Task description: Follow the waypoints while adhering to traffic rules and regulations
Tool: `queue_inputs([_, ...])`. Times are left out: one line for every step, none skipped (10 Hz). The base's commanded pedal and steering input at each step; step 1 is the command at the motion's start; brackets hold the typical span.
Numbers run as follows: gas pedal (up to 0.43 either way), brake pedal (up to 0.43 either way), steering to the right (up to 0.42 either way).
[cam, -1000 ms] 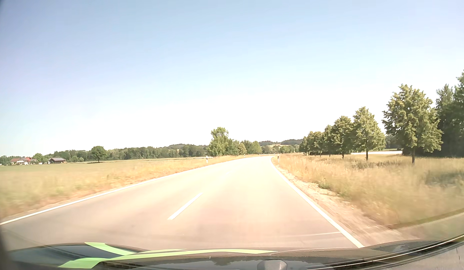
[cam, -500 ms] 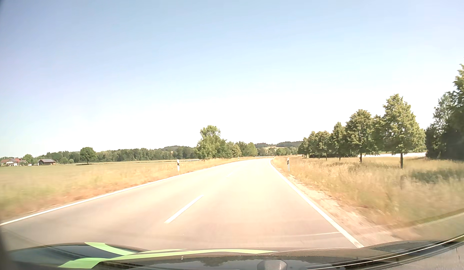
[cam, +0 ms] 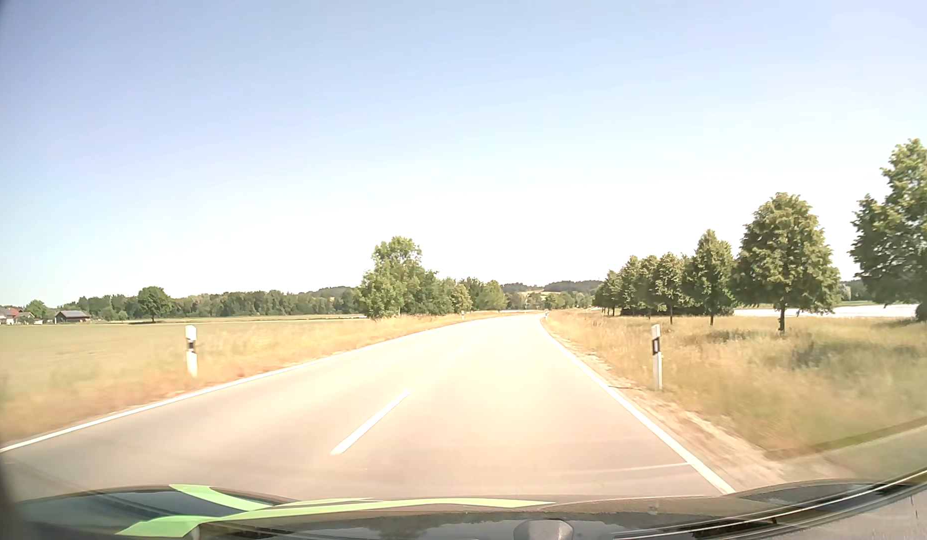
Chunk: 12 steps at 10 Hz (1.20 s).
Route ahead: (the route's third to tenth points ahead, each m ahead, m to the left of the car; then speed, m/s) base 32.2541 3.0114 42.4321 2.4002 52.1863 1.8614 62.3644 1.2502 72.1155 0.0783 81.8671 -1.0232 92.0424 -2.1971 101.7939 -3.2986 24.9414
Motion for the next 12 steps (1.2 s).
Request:
queue_inputs([0.248,0.000,0.005])
queue_inputs([0.248,0.000,0.005])
queue_inputs([0.260,0.000,0.006])
queue_inputs([0.260,0.000,0.005])
queue_inputs([0.260,0.000,0.005])
queue_inputs([0.268,0.000,0.005])
queue_inputs([0.268,0.000,0.005])
queue_inputs([0.260,0.000,0.005])
queue_inputs([0.240,0.000,0.005])
queue_inputs([0.220,0.000,0.005])
queue_inputs([0.220,0.000,0.005])
queue_inputs([0.228,0.000,0.005])
